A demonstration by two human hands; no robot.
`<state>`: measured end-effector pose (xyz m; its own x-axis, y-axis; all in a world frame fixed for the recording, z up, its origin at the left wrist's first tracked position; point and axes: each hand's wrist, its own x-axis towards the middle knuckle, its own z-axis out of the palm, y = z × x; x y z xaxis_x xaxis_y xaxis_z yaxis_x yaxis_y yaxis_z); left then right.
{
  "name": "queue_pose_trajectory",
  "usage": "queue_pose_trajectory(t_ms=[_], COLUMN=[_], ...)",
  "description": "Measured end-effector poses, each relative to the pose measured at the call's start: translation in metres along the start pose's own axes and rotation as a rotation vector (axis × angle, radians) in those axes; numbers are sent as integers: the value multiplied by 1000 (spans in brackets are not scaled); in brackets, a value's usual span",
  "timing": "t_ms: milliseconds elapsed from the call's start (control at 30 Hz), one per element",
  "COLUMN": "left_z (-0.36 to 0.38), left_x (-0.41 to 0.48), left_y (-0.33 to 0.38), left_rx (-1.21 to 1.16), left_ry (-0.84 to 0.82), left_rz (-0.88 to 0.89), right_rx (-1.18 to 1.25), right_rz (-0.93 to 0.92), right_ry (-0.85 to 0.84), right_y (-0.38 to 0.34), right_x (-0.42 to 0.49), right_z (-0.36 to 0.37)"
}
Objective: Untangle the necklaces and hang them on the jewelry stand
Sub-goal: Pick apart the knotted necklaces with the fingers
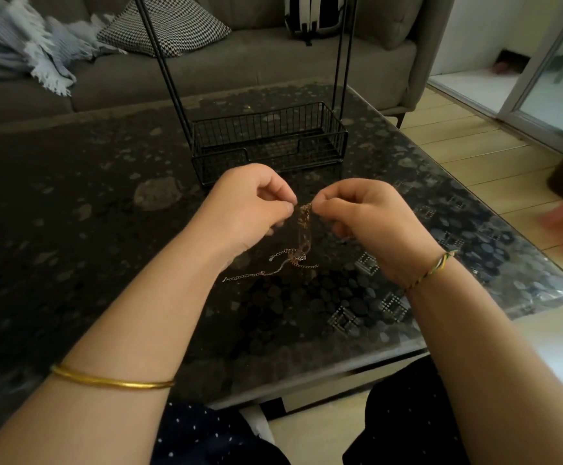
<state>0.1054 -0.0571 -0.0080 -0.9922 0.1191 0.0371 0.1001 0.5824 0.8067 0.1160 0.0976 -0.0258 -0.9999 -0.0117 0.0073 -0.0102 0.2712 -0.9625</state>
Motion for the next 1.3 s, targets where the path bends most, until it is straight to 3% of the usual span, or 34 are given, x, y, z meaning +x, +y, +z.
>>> queue_pose_trajectory(t_ms=[333, 767, 1033, 1300], left_z=[5, 3, 4, 3], left_x=[-1, -1, -3, -2], left_y=[3, 4, 7, 6], left_rx=[-12, 31, 85, 133], left_ry=[-17, 3, 21, 99], left_rz=[21, 43, 65, 96], right_rx=[96, -69, 43, -139], right_rz=[28, -69, -23, -66], right_ry=[-51, 23, 3, 36], right_y=[1, -1, 3, 4], right_x=[1, 1, 4, 4], right_z=[2, 4, 6, 6])
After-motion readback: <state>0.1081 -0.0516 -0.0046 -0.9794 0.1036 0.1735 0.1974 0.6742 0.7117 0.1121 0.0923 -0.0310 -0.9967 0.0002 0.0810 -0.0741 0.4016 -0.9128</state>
